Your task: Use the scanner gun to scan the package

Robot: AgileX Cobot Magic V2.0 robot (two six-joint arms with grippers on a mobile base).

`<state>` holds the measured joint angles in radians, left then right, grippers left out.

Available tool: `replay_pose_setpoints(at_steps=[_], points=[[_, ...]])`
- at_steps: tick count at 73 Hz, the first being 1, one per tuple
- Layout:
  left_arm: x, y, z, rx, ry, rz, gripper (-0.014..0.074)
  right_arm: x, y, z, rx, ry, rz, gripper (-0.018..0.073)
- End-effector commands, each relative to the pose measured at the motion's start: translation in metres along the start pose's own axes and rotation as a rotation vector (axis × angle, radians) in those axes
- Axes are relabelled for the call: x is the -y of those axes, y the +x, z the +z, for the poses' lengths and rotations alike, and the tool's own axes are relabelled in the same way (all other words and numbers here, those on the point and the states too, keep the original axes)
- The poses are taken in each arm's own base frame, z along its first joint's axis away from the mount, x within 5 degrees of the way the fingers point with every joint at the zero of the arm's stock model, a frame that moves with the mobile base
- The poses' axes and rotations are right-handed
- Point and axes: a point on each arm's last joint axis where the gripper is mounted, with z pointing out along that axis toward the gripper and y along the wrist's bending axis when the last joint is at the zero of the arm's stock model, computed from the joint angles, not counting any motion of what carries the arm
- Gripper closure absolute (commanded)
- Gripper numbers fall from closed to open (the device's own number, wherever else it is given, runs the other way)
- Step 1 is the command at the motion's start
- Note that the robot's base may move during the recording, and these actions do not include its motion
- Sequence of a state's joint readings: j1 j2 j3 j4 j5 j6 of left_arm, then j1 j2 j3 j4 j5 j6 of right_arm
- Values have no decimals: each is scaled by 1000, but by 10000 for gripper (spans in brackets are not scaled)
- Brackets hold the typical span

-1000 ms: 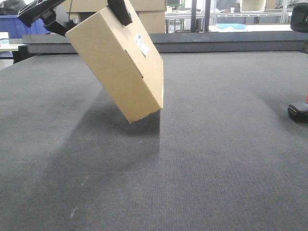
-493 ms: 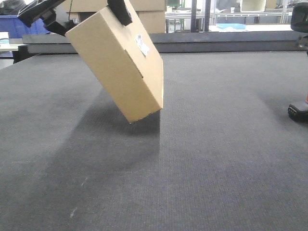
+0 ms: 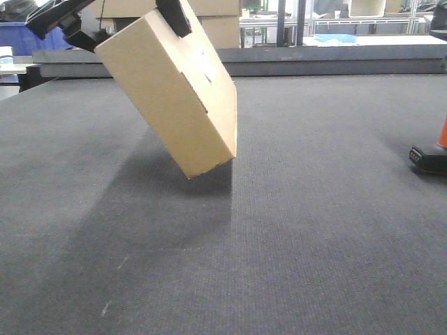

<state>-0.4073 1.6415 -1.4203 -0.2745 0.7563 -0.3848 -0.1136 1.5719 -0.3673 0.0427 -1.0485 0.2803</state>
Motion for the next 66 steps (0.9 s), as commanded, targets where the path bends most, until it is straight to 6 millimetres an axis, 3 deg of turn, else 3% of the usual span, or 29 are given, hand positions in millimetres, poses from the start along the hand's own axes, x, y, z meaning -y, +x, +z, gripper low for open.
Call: replay_pose_setpoints(at_steps=[1, 11, 31, 52, 66], points=[[2, -3, -2, 27, 13, -4, 708, 0, -3, 1, 33, -9, -3, 501], [2, -3, -2, 27, 13, -4, 708, -1, -6, 1, 63, -18, -3, 726], [2, -3, -2, 21, 22, -14, 708, -7, -26, -5, 182, -47, -66, 727], [2, -1, -2, 5, 23, -22, 708, -18, -61, -3, 179, -6, -433, 727], [2, -1, -2, -3, 21, -24, 708, -21, -70, 8, 135, 7, -582, 727]])
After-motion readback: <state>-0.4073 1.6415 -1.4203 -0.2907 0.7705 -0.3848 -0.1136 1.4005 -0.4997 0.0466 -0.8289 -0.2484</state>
